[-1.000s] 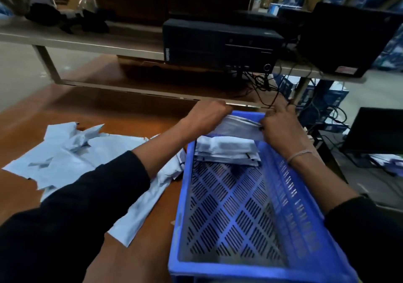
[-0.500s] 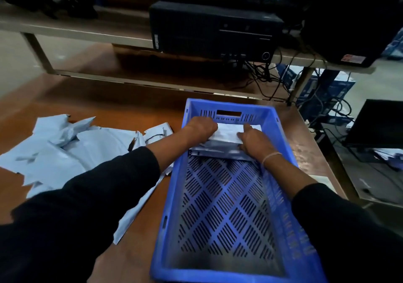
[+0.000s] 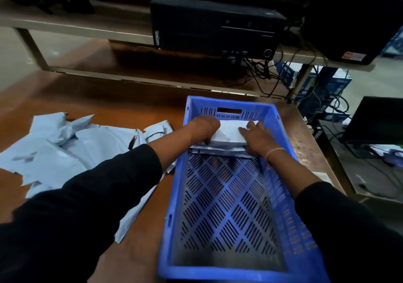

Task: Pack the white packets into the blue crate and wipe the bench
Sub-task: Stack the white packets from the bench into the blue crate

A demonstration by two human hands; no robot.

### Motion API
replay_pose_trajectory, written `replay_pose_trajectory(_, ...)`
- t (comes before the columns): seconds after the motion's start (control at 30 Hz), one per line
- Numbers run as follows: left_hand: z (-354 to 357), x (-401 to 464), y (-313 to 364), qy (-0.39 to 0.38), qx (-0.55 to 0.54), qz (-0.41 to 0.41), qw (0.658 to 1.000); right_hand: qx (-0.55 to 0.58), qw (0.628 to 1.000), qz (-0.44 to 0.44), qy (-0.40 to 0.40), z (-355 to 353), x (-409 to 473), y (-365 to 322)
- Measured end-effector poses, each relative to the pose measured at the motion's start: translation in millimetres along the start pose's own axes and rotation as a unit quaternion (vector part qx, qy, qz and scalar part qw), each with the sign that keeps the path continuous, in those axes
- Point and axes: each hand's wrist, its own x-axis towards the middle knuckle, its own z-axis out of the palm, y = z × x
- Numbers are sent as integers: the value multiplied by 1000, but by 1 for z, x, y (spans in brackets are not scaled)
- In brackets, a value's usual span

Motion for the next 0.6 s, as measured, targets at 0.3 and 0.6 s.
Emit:
replay_pose_trajectory(0.3, -2, -65, -32, 231, -210, 15, 950, 6, 998, 6, -64, -25, -10, -15)
replay_pose_trajectory(0.6, 47, -131, -113, 282, -421, -74, 859, 254, 949, -88, 163, -109, -17, -106)
